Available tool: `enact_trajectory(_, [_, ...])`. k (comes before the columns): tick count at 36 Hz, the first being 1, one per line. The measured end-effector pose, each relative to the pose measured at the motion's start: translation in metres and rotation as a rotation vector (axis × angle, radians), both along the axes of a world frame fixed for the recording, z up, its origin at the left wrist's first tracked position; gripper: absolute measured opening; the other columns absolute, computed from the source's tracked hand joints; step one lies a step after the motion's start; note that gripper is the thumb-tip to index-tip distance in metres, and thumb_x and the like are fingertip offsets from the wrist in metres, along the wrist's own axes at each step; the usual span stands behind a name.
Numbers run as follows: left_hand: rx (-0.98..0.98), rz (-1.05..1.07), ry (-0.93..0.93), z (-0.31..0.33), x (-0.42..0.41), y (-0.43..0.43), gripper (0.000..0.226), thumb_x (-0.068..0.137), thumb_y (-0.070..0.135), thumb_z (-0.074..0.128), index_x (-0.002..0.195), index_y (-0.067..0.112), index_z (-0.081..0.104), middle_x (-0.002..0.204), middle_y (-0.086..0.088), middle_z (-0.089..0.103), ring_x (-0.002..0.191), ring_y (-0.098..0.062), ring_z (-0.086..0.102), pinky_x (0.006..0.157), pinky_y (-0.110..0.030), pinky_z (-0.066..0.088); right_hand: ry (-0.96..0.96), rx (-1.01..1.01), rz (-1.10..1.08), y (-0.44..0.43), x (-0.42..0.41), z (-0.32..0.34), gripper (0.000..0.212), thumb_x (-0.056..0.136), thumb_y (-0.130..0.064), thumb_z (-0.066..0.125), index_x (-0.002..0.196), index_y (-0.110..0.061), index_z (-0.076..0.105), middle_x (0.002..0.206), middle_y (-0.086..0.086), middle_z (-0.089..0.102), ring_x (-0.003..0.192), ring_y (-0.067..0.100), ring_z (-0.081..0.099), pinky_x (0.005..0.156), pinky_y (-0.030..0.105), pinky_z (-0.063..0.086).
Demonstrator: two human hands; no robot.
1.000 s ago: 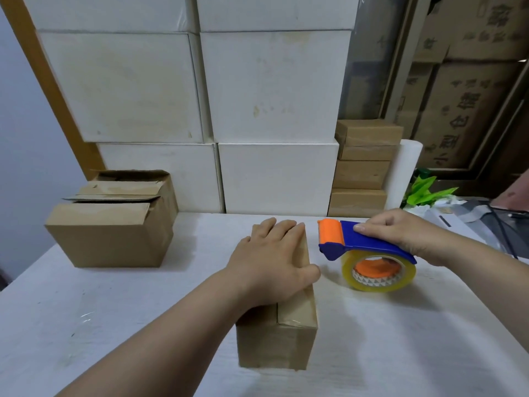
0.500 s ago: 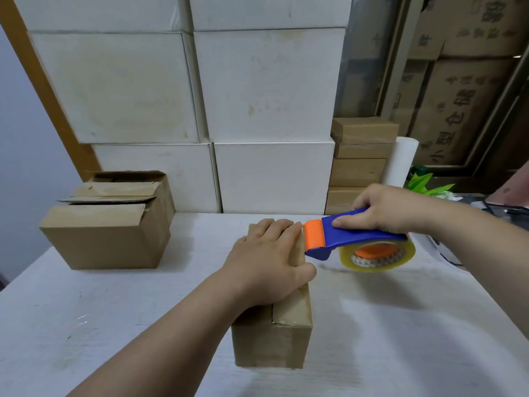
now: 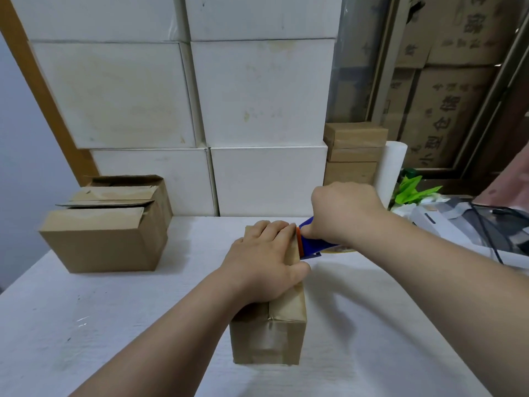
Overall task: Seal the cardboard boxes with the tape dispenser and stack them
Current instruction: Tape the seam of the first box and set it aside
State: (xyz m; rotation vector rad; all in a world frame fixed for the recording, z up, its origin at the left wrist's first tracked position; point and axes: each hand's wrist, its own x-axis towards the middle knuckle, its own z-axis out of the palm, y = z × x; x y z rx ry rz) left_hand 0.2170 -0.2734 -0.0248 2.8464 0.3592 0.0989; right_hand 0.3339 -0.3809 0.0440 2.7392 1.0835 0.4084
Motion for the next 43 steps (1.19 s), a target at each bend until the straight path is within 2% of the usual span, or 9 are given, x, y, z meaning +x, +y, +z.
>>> enact_trajectory(17, [-0.021,0.009,0.047,0.001,-0.001,-0.001,0.084,0.089,0.065,0.039,0.163,0.034,0.017,0.170,0.018,0.013,0.157,-0.009,0.001,0.123,-0.046,0.023,0.236,0.184,-0.012,-0.035,-0.029,-0.040,0.031,0.087,-0.040,0.056,0.069,-0.020,0.043,0.071,-0.003,0.049,0.069,0.021,0.050,0.051,0.030,0.028])
enact_trajectory(23, [-0.022,0.005,0.060,0.005,-0.004,-0.003,0.080,0.096,0.061,0.042,0.164,0.034,0.012,0.171,0.017,0.009,0.158,-0.011,0.000,0.125,-0.045,0.020,0.012,0.257,-0.003,-0.066,-0.061,-0.070,0.031,0.097,-0.043,0.056,0.086,-0.017,0.043,0.086,0.003,0.070,0.068,0.029,0.055,0.054,0.034,0.029])
enact_trajectory(25, [-0.022,0.005,0.057,0.004,-0.005,-0.002,0.080,0.095,0.063,0.042,0.164,0.034,0.013,0.171,0.016,0.010,0.158,-0.011,0.000,0.125,-0.046,0.021,-0.036,0.266,-0.001,-0.076,-0.071,-0.089,0.042,0.072,-0.035,0.088,0.072,-0.013,0.053,0.056,0.008,0.062,0.044,0.032,0.050,0.047,0.029,0.024])
enact_trajectory(27, [-0.021,0.003,0.052,0.004,-0.006,-0.002,0.080,0.095,0.063,0.042,0.164,0.033,0.013,0.171,0.016,0.010,0.158,-0.011,0.001,0.125,-0.046,0.021,-0.095,0.395,0.006,-0.085,-0.077,-0.112,0.046,0.052,-0.024,0.098,0.060,-0.007,0.056,0.041,0.010,0.050,0.032,0.030,0.043,0.040,0.028,0.027])
enact_trajectory(30, [-0.014,0.006,0.044,0.001,-0.005,-0.001,0.079,0.097,0.063,0.041,0.164,0.034,0.013,0.172,0.017,0.009,0.158,-0.011,-0.001,0.125,-0.045,0.019,-0.201,0.461,0.011,-0.093,-0.089,-0.140,0.031,0.074,-0.029,0.069,0.063,-0.001,0.061,0.045,0.014,0.050,0.041,0.034,0.055,0.038,0.034,0.043])
enact_trajectory(32, [-0.007,0.010,0.039,-0.001,-0.004,0.000,0.080,0.097,0.064,0.041,0.165,0.034,0.012,0.172,0.017,0.009,0.159,-0.012,-0.002,0.126,-0.046,0.017,-0.172,0.474,-0.020,-0.096,-0.095,-0.154,0.041,0.077,-0.035,0.050,0.067,0.002,0.065,0.047,0.015,0.051,0.043,0.034,0.057,0.040,0.035,0.046])
enact_trajectory(35, [0.027,0.019,0.037,-0.003,-0.004,-0.002,0.078,0.098,0.065,0.038,0.165,0.034,0.014,0.173,0.016,0.007,0.160,-0.013,-0.004,0.127,-0.054,0.004,-0.129,0.447,-0.051,-0.098,-0.102,-0.160,0.038,0.067,-0.035,0.072,0.072,0.002,0.069,0.048,0.013,0.052,0.043,0.034,0.058,0.040,0.034,0.048])
enact_trajectory(38, [0.098,0.006,-0.073,-0.002,-0.008,-0.005,0.067,0.101,0.062,0.035,0.160,0.032,0.032,0.174,0.014,0.007,0.161,-0.018,-0.006,0.125,-0.059,-0.005,-0.007,0.430,-0.076,-0.099,-0.103,-0.155,0.059,0.031,-0.034,0.100,0.071,-0.004,0.068,0.046,0.008,0.053,0.041,0.032,0.058,0.039,0.032,0.049])
enact_trajectory(43, [0.292,-0.057,-0.544,0.004,-0.034,-0.025,0.044,0.099,0.050,0.041,0.120,0.028,0.073,0.150,0.010,0.057,0.142,-0.016,0.047,0.115,-0.045,0.030,0.092,0.412,-0.144,-0.108,-0.095,-0.153,0.054,0.046,-0.053,0.086,0.079,-0.015,0.070,0.066,0.002,0.070,0.060,0.031,0.069,0.049,0.036,0.053])
